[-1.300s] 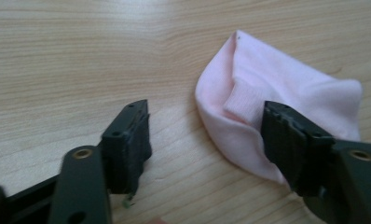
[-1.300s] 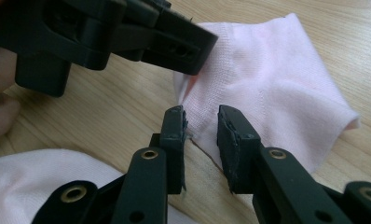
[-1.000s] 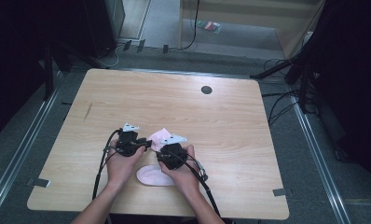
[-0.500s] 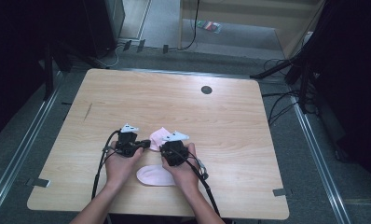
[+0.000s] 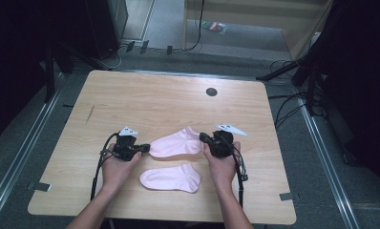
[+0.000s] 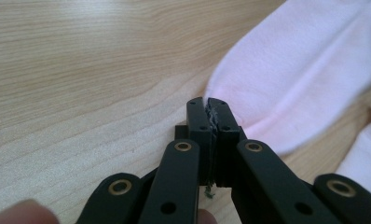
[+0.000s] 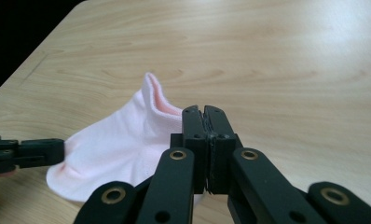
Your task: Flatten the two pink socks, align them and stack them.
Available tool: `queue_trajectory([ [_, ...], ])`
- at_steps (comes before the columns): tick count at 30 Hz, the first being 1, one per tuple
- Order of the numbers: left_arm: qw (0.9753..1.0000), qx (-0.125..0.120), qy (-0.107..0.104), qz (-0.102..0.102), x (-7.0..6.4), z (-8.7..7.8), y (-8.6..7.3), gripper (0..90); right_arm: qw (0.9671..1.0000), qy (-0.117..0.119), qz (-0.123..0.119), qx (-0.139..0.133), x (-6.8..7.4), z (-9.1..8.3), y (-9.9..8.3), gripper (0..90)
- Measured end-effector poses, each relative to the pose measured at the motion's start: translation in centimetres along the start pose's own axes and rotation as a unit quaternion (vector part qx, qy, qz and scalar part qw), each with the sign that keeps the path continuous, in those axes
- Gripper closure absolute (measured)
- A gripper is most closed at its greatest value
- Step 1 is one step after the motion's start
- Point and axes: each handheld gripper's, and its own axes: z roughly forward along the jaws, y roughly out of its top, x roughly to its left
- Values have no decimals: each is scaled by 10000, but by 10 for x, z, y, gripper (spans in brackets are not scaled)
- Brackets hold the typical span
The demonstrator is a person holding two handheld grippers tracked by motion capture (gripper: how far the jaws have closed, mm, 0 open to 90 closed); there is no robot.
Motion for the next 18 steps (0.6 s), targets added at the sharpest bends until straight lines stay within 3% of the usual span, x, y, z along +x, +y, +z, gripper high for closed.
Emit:
queue_trajectory([
  [5, 9999, 5, 17, 112, 1, 0, 0, 900, 9996, -145, 28, 260, -15, 6, -10, 900],
  [7, 9999, -26, 40, 104, 2, 0, 2, 898, 9992, -124, 146, 362, -21, 11, -16, 900],
  [8, 9998, -120, 31, 150, 2, 1, 1, 875, 9987, 45, 287, 425, -25, 16, -19, 882],
  [9, 9997, -169, 51, 181, 2, 0, 1, 875, 9987, 45, 287, 425, -25, 16, -19, 882],
  [10, 9990, -440, 109, 42, 4, -3, 1, 694, 9993, 39, 290, 225, -25, 14, -20, 773],
  [11, 9990, -440, 109, 42, 4, -3, 1, 641, 9995, 29, 286, 137, -26, 12, -19, 757],
  [12, 9979, -619, 23, -195, 7, -8, 1, 634, 9995, 62, 303, 54, -27, 10, -18, 737],
  [13, 9979, -619, 23, -195, 7, -8, 1, 629, 9995, 62, 303, 54, -27, 10, -18, 737],
  [14, 9976, -617, 6, -306, 7, -9, 2, 615, 9996, 110, 246, -9, -28, 8, -16, 682],
  [18, 9984, -476, -31, -309, 3, -5, 2, 566, 9999, 10, 44, 140, -27, 13, -18, 618],
])
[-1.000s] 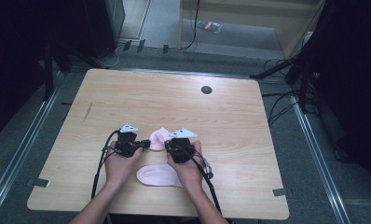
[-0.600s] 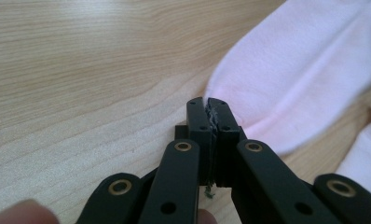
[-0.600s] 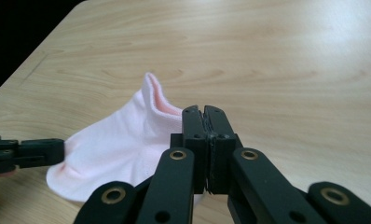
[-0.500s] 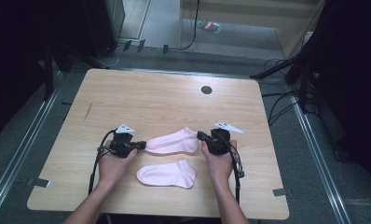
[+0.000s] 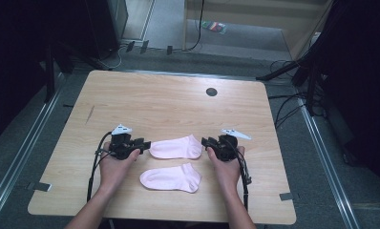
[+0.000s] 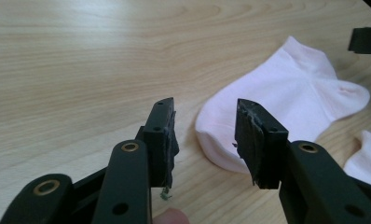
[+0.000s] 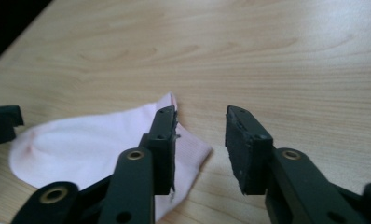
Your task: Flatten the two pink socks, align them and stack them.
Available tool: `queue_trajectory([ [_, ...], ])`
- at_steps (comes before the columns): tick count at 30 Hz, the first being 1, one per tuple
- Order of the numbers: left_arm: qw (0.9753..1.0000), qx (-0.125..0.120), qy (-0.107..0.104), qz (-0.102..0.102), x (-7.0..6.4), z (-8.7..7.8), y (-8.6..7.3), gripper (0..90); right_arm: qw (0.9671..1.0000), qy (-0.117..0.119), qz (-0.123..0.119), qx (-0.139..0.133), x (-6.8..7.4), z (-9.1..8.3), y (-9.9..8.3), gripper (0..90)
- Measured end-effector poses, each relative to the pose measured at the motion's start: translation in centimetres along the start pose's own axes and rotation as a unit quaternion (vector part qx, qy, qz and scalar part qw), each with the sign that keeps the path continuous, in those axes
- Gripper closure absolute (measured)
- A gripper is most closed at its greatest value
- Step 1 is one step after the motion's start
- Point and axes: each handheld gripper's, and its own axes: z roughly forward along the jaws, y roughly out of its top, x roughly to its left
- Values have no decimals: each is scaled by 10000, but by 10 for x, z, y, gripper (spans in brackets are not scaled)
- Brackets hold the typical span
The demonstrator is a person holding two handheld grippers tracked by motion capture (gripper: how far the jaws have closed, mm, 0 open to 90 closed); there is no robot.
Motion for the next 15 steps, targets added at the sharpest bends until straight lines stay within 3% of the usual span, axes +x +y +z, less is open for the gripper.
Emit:
queue_trajectory([
  [2, 9998, 177, 52, 15, -4, 6, -1, 566, 9994, -158, -194, 233, 3, 8, -5, 575],
  [4, 9996, 228, 157, 65, -5, 7, -1, 573, 9991, -200, -276, 268, 4, 10, -7, 574],
  [8, 9990, 273, 357, 78, -10, 9, -1, 663, 9961, -333, -785, 243, 15, 15, -12, 579],
  [9, 9988, 307, 359, 105, -10, 9, -1, 712, 9940, -443, -968, 262, 20, 18, -15, 665],
  [10, 9986, 310, 401, 149, -11, 9, -1, 712, 9940, -443, -968, 262, 20, 18, -15, 665],
  [12, 9983, 336, 433, 185, -10, 9, -3, 823, 9922, -534, -1103, 239, 25, 19, -18, 756],
  [15, 9986, 331, 368, 174, -9, 8, -4, 898, 9901, -622, -1235, 242, 27, 19, -19, 818],
])
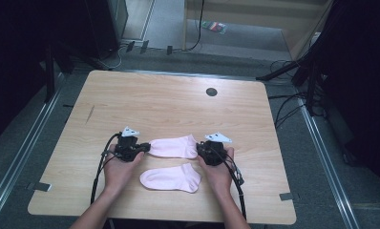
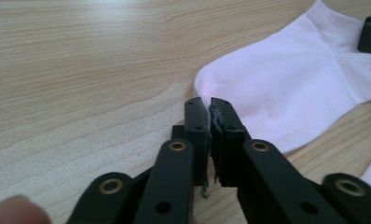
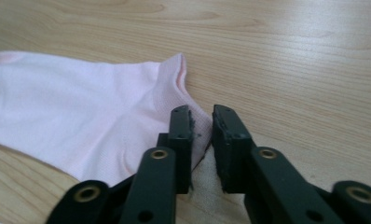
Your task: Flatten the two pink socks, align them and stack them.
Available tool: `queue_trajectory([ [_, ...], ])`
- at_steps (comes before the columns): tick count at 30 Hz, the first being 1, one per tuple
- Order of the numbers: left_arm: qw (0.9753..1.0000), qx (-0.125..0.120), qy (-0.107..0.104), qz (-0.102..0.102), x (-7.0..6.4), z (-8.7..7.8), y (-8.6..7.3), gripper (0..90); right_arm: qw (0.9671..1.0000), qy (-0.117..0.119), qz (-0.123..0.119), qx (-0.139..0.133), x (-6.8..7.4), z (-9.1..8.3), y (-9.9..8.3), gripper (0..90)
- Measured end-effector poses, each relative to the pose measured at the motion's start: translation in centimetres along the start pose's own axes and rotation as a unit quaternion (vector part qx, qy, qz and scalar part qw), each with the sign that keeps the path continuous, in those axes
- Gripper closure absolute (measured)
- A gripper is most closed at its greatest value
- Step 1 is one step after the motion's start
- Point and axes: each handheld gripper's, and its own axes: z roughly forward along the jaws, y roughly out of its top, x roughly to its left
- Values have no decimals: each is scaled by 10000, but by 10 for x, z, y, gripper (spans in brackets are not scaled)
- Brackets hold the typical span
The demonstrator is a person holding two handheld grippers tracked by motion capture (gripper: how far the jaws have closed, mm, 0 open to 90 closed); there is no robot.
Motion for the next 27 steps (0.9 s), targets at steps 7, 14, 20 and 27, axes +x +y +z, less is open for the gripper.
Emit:
queue_trajectory([
  [7, 9997, -139, -209, -7, 3, -11, -1, 900, 9996, 192, 212, 15, -6, -10, 5, 900],
  [14, 9980, -453, -436, 6, 3, -31, 0, 900, 9984, 368, 323, -289, -7, -34, 12, 900],
  [20, 9958, -717, -568, 80, 0, -55, -7, 900, 9967, 596, 342, -427, -7, -58, 14, 900],
  [27, 9943, -788, -684, 209, -12, -77, -21, 900, 9957, 773, 316, -402, 2, -79, 3, 900],
])
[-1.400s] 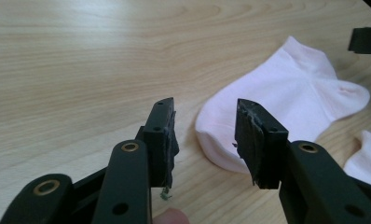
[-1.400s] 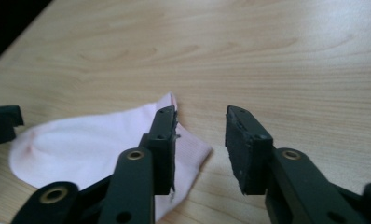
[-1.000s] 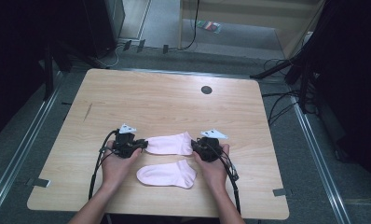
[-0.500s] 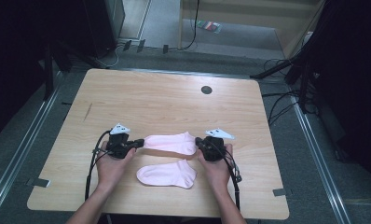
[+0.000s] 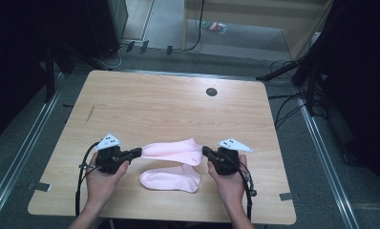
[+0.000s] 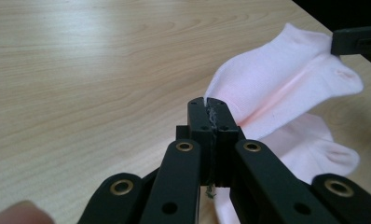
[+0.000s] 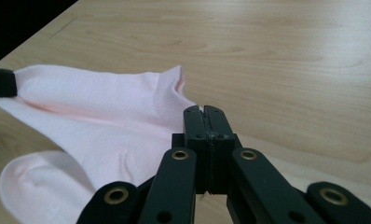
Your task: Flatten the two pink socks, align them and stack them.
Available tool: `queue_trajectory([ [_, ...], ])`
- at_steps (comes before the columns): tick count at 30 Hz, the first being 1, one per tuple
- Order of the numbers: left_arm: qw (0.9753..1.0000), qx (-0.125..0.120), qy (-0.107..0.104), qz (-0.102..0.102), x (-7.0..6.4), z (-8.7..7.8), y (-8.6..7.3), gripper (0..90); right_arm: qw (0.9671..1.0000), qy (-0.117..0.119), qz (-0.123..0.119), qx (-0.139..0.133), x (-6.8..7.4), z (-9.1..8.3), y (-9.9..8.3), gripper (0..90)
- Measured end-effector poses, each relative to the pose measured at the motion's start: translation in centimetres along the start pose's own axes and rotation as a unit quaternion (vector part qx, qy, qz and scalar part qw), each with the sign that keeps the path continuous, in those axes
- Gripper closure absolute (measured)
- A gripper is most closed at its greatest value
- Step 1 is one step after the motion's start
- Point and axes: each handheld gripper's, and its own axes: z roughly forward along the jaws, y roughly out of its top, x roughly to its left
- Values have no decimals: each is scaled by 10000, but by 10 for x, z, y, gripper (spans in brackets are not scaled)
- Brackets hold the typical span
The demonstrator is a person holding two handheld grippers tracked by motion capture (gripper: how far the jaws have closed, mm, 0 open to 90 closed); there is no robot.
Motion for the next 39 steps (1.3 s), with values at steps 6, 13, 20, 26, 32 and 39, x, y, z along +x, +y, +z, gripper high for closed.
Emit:
queue_trajectory([
  [6, 9999, 31, -141, -1, -11, -12, -15, 900, 9999, 70, -23, 83, 8, -15, -16, 900],
  [13, 9998, 132, -173, -48, -15, -14, -29, 900, 9995, 76, -144, 266, 15, -22, -32, 900],
  [20, 9997, 109, -223, -48, -22, -10, -44, 900, 9996, 104, -62, 244, 13, -23, -44, 900],
  [26, 9996, 164, -212, -16, -20, -10, -48, 900, 9994, 128, -50, 317, 15, -16, -51, 900],
  [32, 9995, 205, -252, 15, -21, -11, -49, 900, 9993, 139, -53, 341, 18, -15, -53, 900],
  [39, 9988, 433, -192, 91, -19, -5, -53, 900, 9991, 112, -102, 402, 19, -12, -55, 898],
])
